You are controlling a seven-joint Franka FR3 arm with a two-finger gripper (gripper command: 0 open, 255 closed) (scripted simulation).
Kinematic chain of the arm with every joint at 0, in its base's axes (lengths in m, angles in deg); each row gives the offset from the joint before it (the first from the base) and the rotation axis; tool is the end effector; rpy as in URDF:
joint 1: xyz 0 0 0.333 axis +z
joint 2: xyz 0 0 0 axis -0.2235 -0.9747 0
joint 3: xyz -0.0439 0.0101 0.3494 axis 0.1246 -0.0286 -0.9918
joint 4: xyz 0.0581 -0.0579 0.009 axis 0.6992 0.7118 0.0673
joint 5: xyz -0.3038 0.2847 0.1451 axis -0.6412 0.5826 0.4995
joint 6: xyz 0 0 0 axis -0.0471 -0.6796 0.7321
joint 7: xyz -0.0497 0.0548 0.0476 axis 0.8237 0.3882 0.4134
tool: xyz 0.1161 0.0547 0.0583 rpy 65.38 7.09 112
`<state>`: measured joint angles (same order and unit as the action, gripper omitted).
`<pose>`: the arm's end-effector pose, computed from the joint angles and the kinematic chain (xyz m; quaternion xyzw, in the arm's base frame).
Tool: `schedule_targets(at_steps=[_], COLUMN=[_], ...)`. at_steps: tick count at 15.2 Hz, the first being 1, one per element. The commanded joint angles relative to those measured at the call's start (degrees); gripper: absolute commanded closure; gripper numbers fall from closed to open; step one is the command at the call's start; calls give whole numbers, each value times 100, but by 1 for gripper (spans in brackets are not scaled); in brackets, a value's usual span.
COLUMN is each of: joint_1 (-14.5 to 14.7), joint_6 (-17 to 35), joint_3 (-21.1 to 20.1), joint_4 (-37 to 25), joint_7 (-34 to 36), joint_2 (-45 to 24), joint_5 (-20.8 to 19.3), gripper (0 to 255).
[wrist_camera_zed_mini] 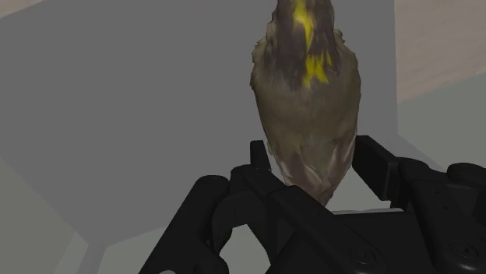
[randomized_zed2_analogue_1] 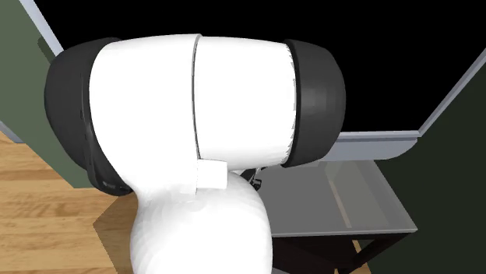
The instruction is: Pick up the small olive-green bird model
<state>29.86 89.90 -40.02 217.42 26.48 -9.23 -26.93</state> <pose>0.3591 0.1227 0.1542 -0.9933 -0.0708 -0.0691 0.0592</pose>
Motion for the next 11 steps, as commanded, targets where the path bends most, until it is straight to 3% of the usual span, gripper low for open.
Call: schedule_targets(at_steps=[1, 3, 7, 11], joint_1=[1, -4, -62, -246], joint_6=[-3, 1, -388, -827], joint_3=[1, 1, 139, 72], joint_4=[4, -9, 124, 177], joint_7=[4, -11, 704, 1097], joint_2=[-1, -19, 500, 992], joint_5=[-4, 6, -873, -1350], gripper=[255, 255, 255, 255])
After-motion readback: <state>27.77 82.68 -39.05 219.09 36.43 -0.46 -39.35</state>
